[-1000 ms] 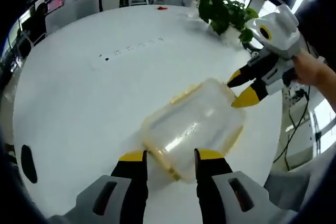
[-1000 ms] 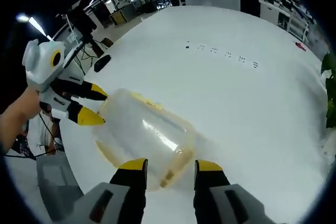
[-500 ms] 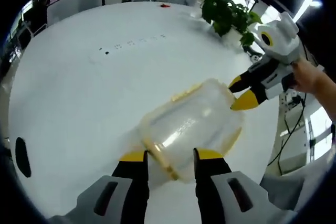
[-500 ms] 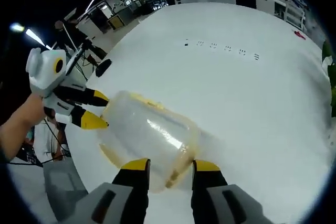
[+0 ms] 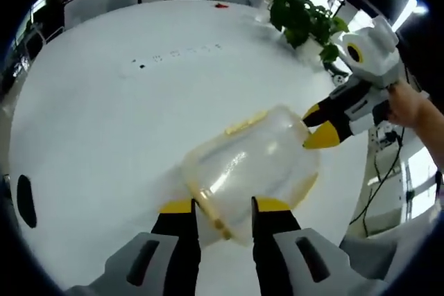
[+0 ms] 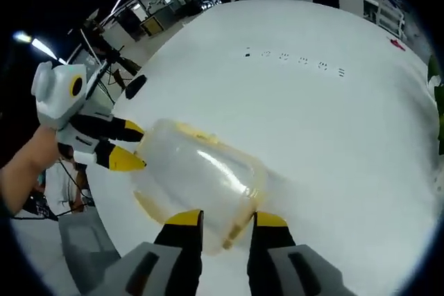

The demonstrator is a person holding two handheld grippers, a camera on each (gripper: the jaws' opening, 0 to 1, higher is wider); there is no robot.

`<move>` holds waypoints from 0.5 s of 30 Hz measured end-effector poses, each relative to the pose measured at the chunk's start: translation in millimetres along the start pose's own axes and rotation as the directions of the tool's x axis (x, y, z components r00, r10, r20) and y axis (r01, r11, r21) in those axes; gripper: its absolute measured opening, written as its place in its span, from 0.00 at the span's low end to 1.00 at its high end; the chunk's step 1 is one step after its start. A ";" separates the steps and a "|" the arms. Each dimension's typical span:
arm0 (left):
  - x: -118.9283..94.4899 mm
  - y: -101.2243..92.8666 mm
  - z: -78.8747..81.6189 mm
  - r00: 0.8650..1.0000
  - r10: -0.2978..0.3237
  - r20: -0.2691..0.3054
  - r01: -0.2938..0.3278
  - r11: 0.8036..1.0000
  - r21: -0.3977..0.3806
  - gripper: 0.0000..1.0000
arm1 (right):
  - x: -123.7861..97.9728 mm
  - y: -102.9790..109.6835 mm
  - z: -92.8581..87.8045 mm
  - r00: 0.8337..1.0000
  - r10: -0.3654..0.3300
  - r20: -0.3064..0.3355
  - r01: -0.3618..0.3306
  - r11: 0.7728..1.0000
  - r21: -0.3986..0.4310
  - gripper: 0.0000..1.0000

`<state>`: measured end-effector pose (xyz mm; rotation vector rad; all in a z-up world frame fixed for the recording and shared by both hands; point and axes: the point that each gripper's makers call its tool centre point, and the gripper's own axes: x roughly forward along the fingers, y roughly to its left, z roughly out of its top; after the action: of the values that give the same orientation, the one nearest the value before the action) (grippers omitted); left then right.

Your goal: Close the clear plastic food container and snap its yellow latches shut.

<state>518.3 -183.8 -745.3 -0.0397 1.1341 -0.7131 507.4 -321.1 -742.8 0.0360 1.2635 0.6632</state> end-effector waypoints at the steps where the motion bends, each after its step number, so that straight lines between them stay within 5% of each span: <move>1: 2.3 1.2 -2.3 1.000 0.001 0.001 -0.001 1.000 0.024 0.25 | -0.2 1.2 0.7 1.000 -0.003 0.001 0.003 1.000 -0.005 0.22; 15: -0.7 -5.0 5.3 1.000 0.010 -0.019 -0.008 0.996 0.090 0.26 | -0.6 5.7 3.5 0.999 -0.049 0.005 0.049 0.998 -0.049 0.24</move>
<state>520.1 -188.9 -740.5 0.0484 1.1187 -0.7572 507.9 -315.7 -738.9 -0.0342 1.2396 0.6518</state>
